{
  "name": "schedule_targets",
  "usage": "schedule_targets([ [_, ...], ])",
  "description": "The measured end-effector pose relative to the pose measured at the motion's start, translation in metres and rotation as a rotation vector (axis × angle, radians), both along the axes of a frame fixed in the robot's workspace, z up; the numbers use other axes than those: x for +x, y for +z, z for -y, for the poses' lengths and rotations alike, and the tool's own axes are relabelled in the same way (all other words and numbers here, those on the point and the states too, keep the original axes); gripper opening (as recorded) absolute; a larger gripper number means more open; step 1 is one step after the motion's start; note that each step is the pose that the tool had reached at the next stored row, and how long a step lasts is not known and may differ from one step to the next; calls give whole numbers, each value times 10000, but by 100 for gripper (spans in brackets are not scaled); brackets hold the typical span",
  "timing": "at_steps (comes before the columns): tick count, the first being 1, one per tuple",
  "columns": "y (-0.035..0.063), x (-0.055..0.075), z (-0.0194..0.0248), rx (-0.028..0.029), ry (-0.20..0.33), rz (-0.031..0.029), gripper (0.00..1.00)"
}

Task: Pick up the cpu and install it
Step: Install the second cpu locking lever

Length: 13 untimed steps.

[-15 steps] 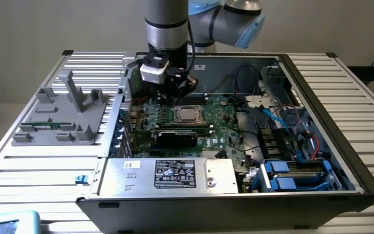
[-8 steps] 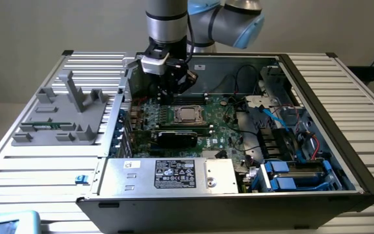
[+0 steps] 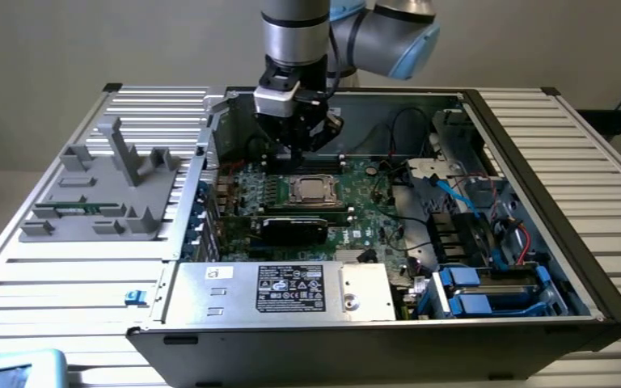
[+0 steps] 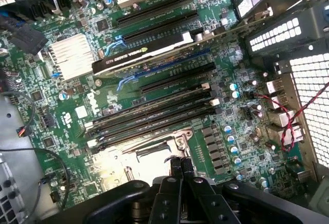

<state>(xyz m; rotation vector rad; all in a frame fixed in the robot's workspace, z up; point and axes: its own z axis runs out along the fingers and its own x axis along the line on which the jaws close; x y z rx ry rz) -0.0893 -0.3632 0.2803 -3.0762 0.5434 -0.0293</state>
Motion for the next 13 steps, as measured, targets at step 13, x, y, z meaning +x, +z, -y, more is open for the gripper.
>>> schedule_targets([
  [13,33,109,-21,-110,0,0,11],
])
